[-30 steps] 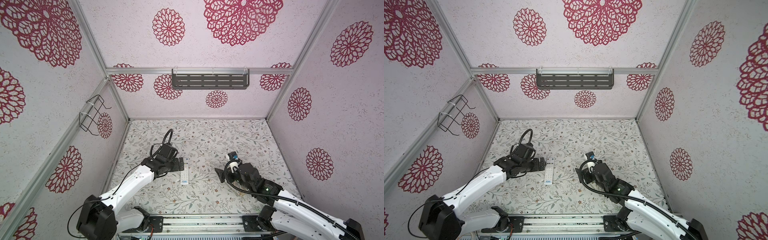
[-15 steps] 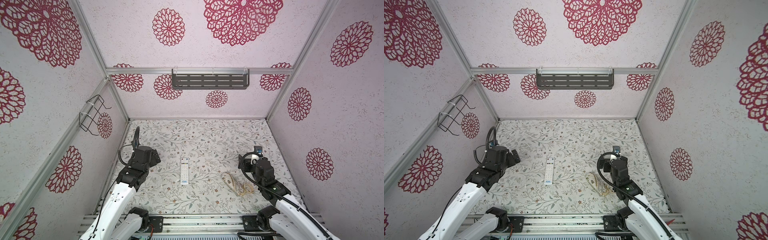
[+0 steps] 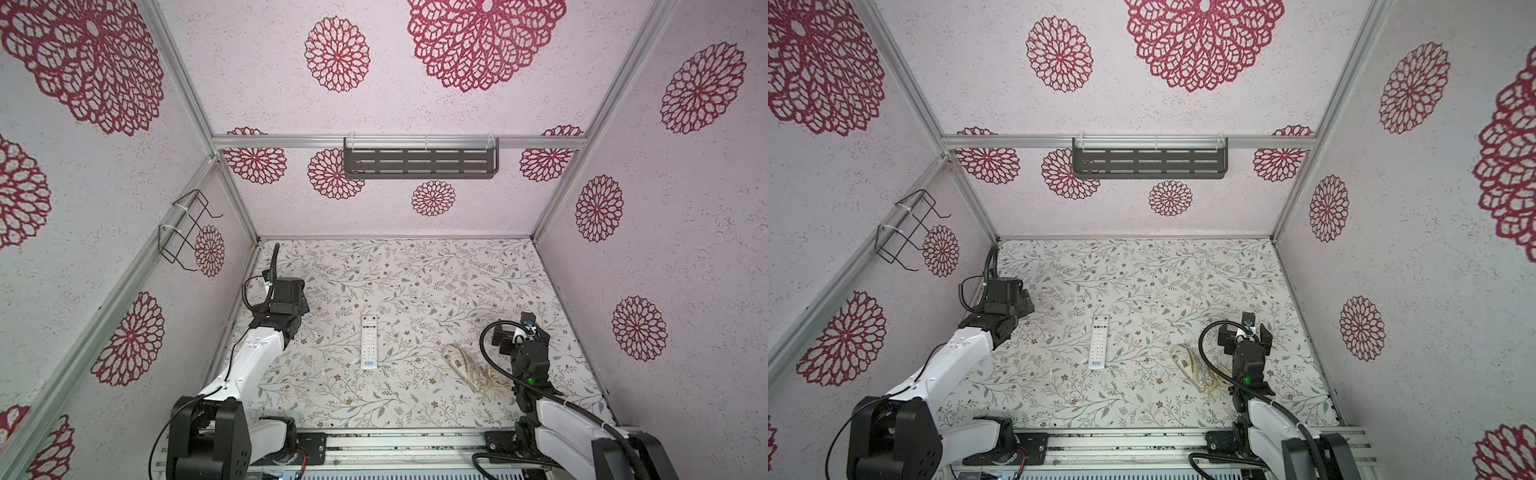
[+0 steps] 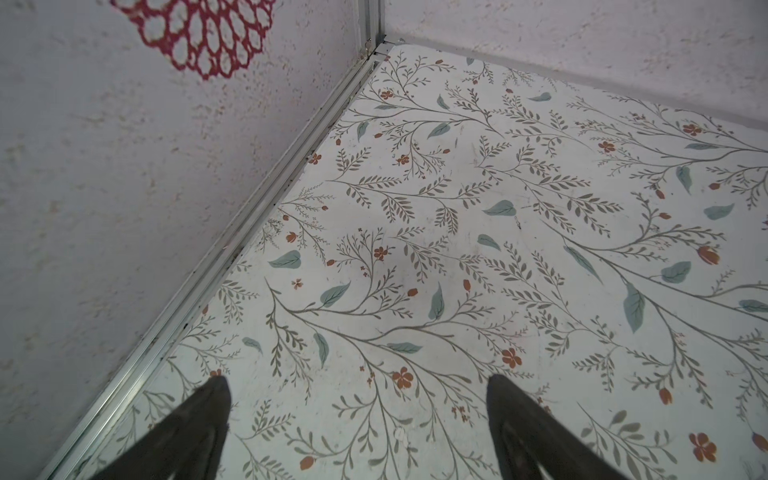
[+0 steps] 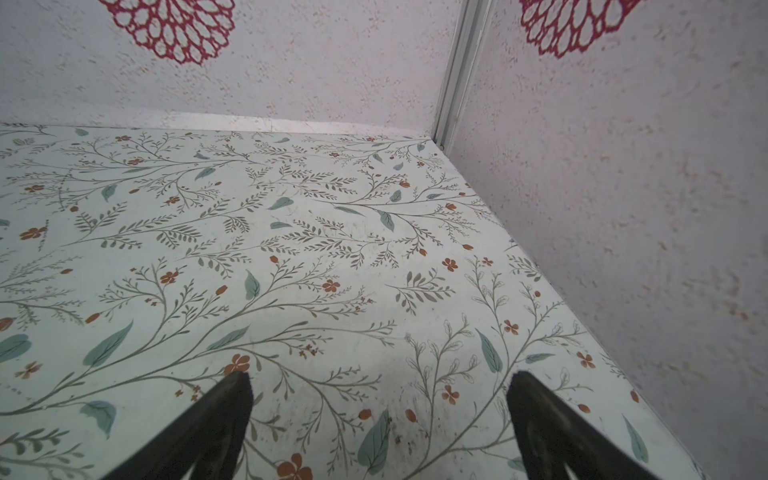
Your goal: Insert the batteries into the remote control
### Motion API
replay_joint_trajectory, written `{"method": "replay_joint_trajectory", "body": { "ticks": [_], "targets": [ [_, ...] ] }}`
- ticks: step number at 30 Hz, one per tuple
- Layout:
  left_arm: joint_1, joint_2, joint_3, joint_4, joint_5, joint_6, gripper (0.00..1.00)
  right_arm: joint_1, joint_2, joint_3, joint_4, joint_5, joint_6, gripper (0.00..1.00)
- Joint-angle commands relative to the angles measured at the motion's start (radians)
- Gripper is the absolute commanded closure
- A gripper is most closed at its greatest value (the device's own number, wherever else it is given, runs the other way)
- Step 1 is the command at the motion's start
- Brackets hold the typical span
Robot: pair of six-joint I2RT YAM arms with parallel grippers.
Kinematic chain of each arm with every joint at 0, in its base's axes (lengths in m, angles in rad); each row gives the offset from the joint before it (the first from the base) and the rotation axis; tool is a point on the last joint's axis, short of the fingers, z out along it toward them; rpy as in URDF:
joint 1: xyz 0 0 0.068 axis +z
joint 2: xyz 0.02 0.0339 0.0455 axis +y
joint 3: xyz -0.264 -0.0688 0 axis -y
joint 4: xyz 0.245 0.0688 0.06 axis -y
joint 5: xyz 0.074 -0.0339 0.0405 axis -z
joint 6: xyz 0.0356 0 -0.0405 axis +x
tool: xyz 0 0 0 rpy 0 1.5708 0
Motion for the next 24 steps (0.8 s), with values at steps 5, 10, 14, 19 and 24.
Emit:
{"method": "replay_joint_trajectory", "body": {
  "ticks": [5,10,14,19,24],
  "targets": [
    [0.045,0.07,-0.13,0.445,-0.03,0.167,0.03,-0.04,0.234,0.022,0.422,-0.083,-0.026,0.01],
    [0.102,0.16,-0.219,0.747,0.015,0.187,0.03,-0.047,0.351,0.055,0.504,-0.1,-0.019,0.01],
    [0.126,0.194,-0.241,0.861,0.066,0.236,0.03,-0.052,0.421,0.068,0.545,-0.088,-0.009,0.01],
    [0.153,0.248,-0.324,1.083,0.112,0.231,0.03,-0.052,0.546,0.056,0.691,-0.099,-0.02,0.01],
    [0.154,0.275,-0.366,1.174,0.136,0.24,0.02,-0.05,0.528,0.113,0.559,-0.037,-0.001,0.01]
  ]
}}
